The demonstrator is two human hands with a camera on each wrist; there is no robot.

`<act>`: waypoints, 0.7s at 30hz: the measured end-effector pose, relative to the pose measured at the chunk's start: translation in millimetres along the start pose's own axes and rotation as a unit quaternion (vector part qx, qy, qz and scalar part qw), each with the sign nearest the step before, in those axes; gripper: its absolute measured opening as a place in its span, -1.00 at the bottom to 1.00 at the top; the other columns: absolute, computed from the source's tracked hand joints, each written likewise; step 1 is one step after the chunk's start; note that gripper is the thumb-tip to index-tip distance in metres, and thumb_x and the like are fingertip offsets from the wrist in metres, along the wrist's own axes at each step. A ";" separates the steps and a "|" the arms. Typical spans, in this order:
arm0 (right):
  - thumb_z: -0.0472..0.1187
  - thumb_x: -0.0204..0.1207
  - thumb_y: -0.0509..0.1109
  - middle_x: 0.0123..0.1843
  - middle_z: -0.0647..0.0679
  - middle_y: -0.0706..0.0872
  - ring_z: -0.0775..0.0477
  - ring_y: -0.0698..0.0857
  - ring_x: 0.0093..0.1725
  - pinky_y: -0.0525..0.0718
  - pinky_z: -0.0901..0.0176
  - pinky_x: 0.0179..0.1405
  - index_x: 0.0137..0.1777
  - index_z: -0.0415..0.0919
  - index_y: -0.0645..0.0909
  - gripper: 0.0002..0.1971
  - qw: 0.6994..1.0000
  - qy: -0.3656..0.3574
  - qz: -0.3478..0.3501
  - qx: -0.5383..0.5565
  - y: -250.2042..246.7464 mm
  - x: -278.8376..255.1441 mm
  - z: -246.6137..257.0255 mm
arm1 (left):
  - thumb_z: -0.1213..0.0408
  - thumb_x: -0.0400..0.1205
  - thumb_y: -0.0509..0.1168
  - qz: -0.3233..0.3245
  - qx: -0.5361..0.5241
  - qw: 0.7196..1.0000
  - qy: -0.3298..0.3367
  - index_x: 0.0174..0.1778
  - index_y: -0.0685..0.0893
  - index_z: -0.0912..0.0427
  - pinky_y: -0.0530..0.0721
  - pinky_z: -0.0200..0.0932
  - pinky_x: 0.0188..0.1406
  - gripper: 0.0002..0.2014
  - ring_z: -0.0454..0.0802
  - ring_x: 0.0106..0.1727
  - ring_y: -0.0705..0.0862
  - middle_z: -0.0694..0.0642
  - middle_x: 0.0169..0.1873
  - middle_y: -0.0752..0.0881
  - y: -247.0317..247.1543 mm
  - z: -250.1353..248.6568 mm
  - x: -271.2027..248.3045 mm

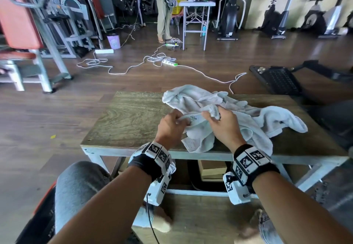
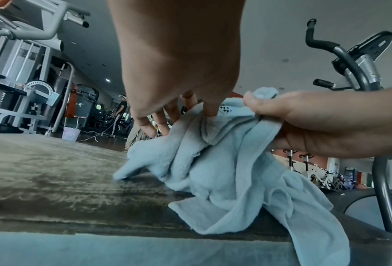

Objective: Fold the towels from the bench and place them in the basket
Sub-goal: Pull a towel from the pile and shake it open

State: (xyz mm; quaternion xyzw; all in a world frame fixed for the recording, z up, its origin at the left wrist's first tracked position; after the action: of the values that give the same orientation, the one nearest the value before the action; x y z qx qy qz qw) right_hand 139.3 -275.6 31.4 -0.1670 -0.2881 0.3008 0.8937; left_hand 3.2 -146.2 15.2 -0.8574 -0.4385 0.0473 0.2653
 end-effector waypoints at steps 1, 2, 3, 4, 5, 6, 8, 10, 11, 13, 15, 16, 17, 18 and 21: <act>-0.01 0.59 0.48 -0.33 0.11 0.63 0.27 0.58 -0.34 0.43 0.39 -0.31 -0.15 -0.18 0.60 -0.75 1.000 0.017 0.001 -0.002 -1.1 0.3 0.3 | 0.00 0.50 0.41 -0.004 -0.001 1.000 0.003 -0.18 0.63 0.07 0.68 -0.03 -0.14 -0.78 0.12 -0.16 0.70 0.11 -0.23 0.76 -2.8 -2.3 0.2; 0.00 0.61 0.46 -0.20 0.11 0.68 0.25 0.61 -0.23 0.47 0.35 -0.19 0.01 -0.15 0.63 -0.78 0.999 0.039 0.006 0.004 -1.4 1.0 -0.2 | 0.02 0.54 0.42 -0.004 -0.009 1.000 0.005 -0.18 0.61 0.12 0.63 -0.08 -0.22 -0.76 0.08 -0.22 0.67 0.12 -0.25 0.76 -5.7 -5.7 -0.4; -0.02 0.62 0.45 0.00 0.10 0.70 0.19 0.64 -0.07 0.50 0.31 -0.03 0.23 -0.13 0.61 -0.72 0.998 0.063 0.014 0.020 -2.3 0.3 0.9 | 0.06 0.57 0.43 -0.002 -0.021 1.000 0.003 -0.21 0.60 0.16 0.57 -0.13 -0.31 -0.75 0.02 -0.28 0.63 0.09 -0.30 0.73 -8.1 -8.6 -0.7; -0.06 0.64 0.44 0.21 0.09 0.65 0.15 0.62 0.09 0.50 0.29 0.10 0.43 -0.09 0.53 -0.60 0.995 0.087 0.027 0.043 -1.7 0.3 1.0 | 0.09 0.58 0.44 -0.004 -0.033 0.999 0.009 -0.26 0.57 0.16 0.51 -0.19 -0.38 -0.74 -0.04 -0.34 0.58 0.04 -0.36 0.68 -11.0 -11.1 -0.2; -0.11 0.64 0.43 0.37 0.07 0.57 0.15 0.57 0.20 0.47 0.29 0.18 0.56 -0.05 0.43 -0.50 0.993 0.099 0.041 0.057 -0.5 -0.1 2.2 | 0.11 0.58 0.45 -0.007 -0.039 0.999 0.013 -0.31 0.54 0.13 0.46 -0.24 -0.43 -0.73 -0.08 -0.39 0.53 -0.01 -0.41 0.62 -13.6 -12.6 0.3; -0.14 0.64 0.43 0.52 0.04 0.47 0.15 0.52 0.30 0.43 0.31 0.23 0.62 0.00 0.35 -0.42 0.992 0.095 0.054 0.056 1.4 -1.0 4.2 | 0.12 0.58 0.47 -0.011 -0.045 0.999 0.018 -0.33 0.52 0.10 0.43 -0.29 -0.45 -0.71 -0.12 -0.43 0.50 -0.05 -0.44 0.58 -15.8 -13.1 0.9; -0.18 0.62 0.42 0.74 -0.02 0.19 0.08 0.42 0.54 0.40 0.47 0.18 0.65 0.17 0.31 -0.36 0.992 0.075 0.088 0.044 5.2 -5.1 11.0 | 0.16 0.57 0.49 -0.012 -0.066 0.998 0.017 -0.32 0.51 0.12 0.43 -0.34 -0.46 -0.71 -0.15 -0.46 0.47 -0.06 -0.45 0.55 -19.1 -12.5 1.2; -0.22 0.63 0.41 0.75 -0.06 0.11 0.17 0.27 0.63 0.33 0.74 -0.02 0.60 0.22 0.40 -0.41 0.989 0.060 0.127 0.055 8.5 -11.2 23.0 | 0.20 0.55 0.51 -0.010 -0.079 0.997 0.018 -0.31 0.52 0.14 0.44 -0.33 -0.43 -0.72 -0.16 -0.46 0.47 -0.06 -0.45 0.54 -21.8 -13.7 -0.6; -0.25 0.63 0.40 0.66 -0.07 0.25 0.22 0.33 0.55 0.33 0.82 -0.10 0.56 0.16 0.47 -0.47 0.988 0.045 0.138 0.060 9.4 -14.5 30.3 | 0.22 0.55 0.51 -0.008 -0.081 0.996 0.023 -0.32 0.51 0.14 0.43 -0.34 -0.44 -0.71 -0.17 -0.48 0.45 -0.06 -0.47 0.52 -23.2 -14.5 -1.7; -0.26 0.63 0.39 0.44 -0.07 0.52 0.19 0.59 0.26 0.40 0.78 -0.15 0.40 0.02 0.60 -0.63 0.989 0.014 0.133 0.063 12.2 -18.5 40.1 | 0.26 0.56 0.50 -0.011 -0.069 0.997 0.034 -0.36 0.46 0.13 0.40 -0.33 -0.44 -0.67 -0.17 -0.50 0.38 -0.05 -0.48 0.46 -26.8 -16.3 -4.4; -0.20 0.62 0.40 0.21 -0.09 0.71 0.16 0.69 0.04 0.48 0.69 -0.22 0.23 -0.11 0.67 -0.79 0.986 0.033 0.134 0.097 13.4 -19.3 45.9 | 0.27 0.56 0.50 -0.014 -0.066 0.997 0.038 -0.34 0.47 0.15 0.42 -0.31 -0.44 -0.69 -0.14 -0.47 0.37 -0.02 -0.46 0.44 -32.6 -16.1 -6.0; -0.17 0.63 0.40 0.10 -0.07 0.75 0.23 0.70 -0.05 0.50 0.65 -0.25 0.18 -0.16 0.68 -0.82 0.982 0.051 0.142 0.116 14.2 -19.2 48.7 | 0.27 0.55 0.51 -0.014 -0.068 0.997 0.040 -0.33 0.49 0.17 0.43 -0.33 -0.45 -0.70 -0.13 -0.46 0.38 -0.01 -0.45 0.45 -36.0 -16.3 -6.5; -0.16 0.65 0.39 0.01 -0.03 0.75 0.30 0.70 -0.14 0.53 0.61 -0.26 0.16 -0.17 0.70 -0.84 0.978 0.060 0.152 0.127 15.0 -18.6 51.1 | 0.27 0.54 0.52 -0.015 -0.070 0.996 0.045 -0.31 0.51 0.19 0.43 -0.35 -0.46 -0.72 -0.12 -0.45 0.38 0.00 -0.44 0.46 -39.4 -16.8 -6.5; -0.18 0.67 0.38 -0.04 0.01 0.75 0.30 0.71 -0.18 0.58 0.53 -0.24 0.13 -0.15 0.71 -0.86 0.979 0.057 0.156 0.119 15.8 -16.7 52.0 | 0.29 0.54 0.52 -0.014 -0.067 0.996 0.048 -0.30 0.52 0.19 0.43 -0.35 -0.46 -0.73 -0.12 -0.44 0.38 0.00 -0.44 0.45 -41.9 -17.3 -6.1; -0.34 0.62 0.33 -0.15 -0.05 0.77 -0.05 0.72 -0.12 0.68 0.07 -0.09 -0.07 -0.11 0.75 -0.82 0.991 0.004 0.134 -0.026 17.1 -4.1 49.7 | 0.32 0.54 0.50 -0.015 -0.049 0.997 0.050 -0.31 0.54 0.14 0.49 -0.29 -0.35 -0.76 -0.12 -0.41 0.45 -0.05 -0.42 0.53 -45.9 -18.2 -3.6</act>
State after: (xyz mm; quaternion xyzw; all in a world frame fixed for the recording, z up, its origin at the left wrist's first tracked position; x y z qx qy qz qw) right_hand 98.5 -258.9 60.4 -0.2281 -0.2676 0.4097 0.8417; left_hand -26.7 -134.8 53.0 -0.8640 -0.4391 -0.0208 0.2455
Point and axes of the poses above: each hand's wrist, its own x-axis towards the middle knuckle, its own y-axis out of the palm, z = x × y, the point moved 2 cm from there along x, towards the middle knuckle
